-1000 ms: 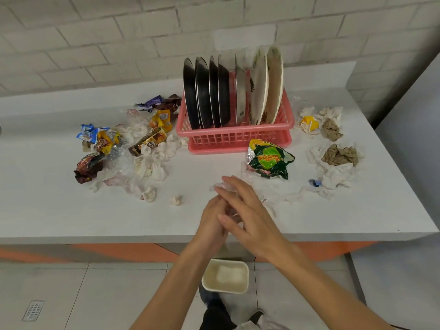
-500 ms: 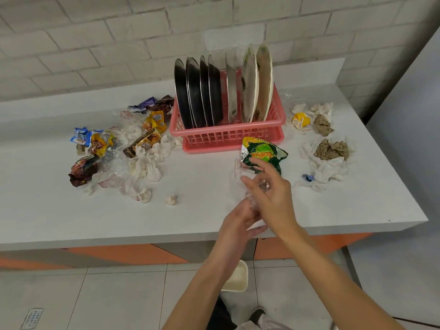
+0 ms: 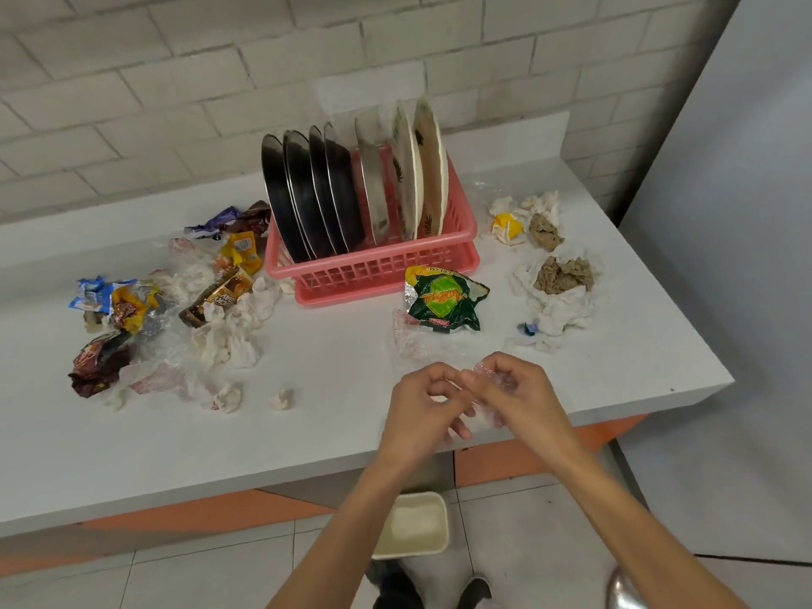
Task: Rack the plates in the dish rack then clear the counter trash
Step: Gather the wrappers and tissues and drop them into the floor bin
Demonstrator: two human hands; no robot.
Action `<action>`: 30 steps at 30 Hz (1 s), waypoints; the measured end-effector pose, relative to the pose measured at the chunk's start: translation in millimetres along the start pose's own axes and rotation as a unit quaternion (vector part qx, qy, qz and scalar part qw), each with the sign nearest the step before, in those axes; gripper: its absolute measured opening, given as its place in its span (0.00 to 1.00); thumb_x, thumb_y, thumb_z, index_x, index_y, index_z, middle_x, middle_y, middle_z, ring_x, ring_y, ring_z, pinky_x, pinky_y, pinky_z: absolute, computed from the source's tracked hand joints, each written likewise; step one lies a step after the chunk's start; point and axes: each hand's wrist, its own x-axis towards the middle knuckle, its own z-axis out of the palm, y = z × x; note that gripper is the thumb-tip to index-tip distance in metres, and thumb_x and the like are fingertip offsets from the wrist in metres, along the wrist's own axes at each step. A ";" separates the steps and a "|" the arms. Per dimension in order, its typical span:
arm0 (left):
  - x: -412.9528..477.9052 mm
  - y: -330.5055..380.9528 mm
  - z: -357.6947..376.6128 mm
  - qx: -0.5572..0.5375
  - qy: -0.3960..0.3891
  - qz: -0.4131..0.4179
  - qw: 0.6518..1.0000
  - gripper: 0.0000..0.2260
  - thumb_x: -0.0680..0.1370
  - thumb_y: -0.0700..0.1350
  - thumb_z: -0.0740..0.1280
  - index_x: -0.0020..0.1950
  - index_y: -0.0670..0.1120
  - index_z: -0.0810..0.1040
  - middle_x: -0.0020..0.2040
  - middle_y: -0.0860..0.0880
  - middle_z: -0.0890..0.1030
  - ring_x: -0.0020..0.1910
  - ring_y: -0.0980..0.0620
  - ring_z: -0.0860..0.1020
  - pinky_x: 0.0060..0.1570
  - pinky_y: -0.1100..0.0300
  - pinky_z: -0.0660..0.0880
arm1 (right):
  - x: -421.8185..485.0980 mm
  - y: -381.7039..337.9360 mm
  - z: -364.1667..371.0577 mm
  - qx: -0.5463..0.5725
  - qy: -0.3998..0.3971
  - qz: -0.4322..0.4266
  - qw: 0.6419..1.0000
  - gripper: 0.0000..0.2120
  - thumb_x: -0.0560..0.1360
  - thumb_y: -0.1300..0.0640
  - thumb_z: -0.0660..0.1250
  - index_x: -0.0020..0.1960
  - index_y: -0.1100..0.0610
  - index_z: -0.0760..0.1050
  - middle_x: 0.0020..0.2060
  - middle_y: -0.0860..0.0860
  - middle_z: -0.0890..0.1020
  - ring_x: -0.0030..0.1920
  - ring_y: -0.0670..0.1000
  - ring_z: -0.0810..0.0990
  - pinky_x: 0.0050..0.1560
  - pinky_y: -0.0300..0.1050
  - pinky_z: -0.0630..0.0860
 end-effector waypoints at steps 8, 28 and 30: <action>71.6 -50.4 -36.6 0.575 -0.024 0.130 0.807 0.32 0.72 0.66 0.67 0.73 0.56 0.67 0.78 0.52 0.59 0.76 0.46 0.55 0.72 0.47 0.58 | -0.7 28.7 -31.1 0.068 0.037 0.113 0.991 0.11 0.74 0.70 0.67 0.54 0.60 0.79 0.35 0.58 0.79 0.30 0.56 0.72 0.24 0.41 0.69; 44.7 -62.4 -57.5 0.129 0.164 0.142 0.968 0.18 0.71 0.34 0.65 0.57 0.48 0.81 0.43 0.51 0.77 0.40 0.58 0.73 0.43 0.70 0.70 | 15.6 39.3 15.0 -0.008 -0.061 0.059 0.996 0.05 0.78 0.63 0.66 0.48 0.59 0.82 0.29 0.59 0.78 0.24 0.55 0.73 0.24 0.41 0.68; 40.7 -57.1 -59.4 0.067 0.203 0.125 0.969 0.15 0.73 0.33 0.63 0.50 0.49 0.83 0.46 0.48 0.79 0.42 0.57 0.75 0.45 0.65 0.73 | 18.8 30.3 25.0 -0.012 -0.062 0.033 0.997 0.06 0.78 0.61 0.67 0.51 0.55 0.82 0.31 0.60 0.79 0.25 0.55 0.74 0.26 0.42 0.70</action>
